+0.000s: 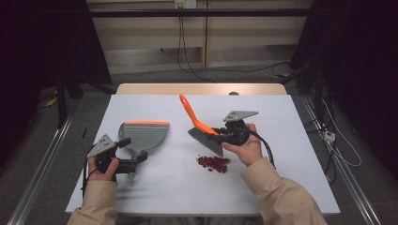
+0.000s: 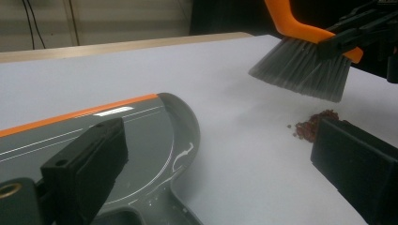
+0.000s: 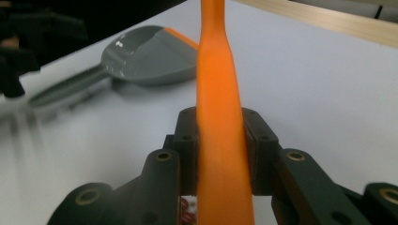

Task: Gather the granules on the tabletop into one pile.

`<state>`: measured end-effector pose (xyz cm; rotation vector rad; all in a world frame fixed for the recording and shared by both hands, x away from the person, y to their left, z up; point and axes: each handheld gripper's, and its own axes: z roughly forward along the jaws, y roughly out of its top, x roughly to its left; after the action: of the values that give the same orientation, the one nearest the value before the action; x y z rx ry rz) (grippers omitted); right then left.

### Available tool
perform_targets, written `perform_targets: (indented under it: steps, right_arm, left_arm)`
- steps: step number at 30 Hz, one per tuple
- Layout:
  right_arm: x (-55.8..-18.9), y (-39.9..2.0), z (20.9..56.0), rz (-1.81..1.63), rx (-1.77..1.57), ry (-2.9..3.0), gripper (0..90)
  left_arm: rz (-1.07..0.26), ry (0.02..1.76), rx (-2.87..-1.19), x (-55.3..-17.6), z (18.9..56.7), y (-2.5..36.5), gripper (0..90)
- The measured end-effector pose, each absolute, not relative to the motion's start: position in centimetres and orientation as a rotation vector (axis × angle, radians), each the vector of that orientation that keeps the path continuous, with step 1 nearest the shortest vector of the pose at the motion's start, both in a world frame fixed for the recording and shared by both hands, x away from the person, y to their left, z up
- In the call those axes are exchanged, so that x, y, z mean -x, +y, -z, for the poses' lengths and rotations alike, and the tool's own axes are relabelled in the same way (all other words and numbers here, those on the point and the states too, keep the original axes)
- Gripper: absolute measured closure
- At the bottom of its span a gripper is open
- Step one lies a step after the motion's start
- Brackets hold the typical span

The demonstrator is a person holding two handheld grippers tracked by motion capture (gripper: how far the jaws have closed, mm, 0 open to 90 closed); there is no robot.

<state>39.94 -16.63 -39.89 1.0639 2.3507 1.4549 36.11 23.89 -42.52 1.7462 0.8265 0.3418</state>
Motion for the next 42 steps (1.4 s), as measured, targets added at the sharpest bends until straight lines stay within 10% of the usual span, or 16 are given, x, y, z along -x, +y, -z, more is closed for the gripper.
perform_targets:
  steps: [42]
  right_arm:
    - [-39.5,-10.9,43.2,-1.405,-1.668,2.171,71.4]
  left_arm:
    - [-0.351,0.824,-1.74,-36.0,42.3,24.1,4.0]
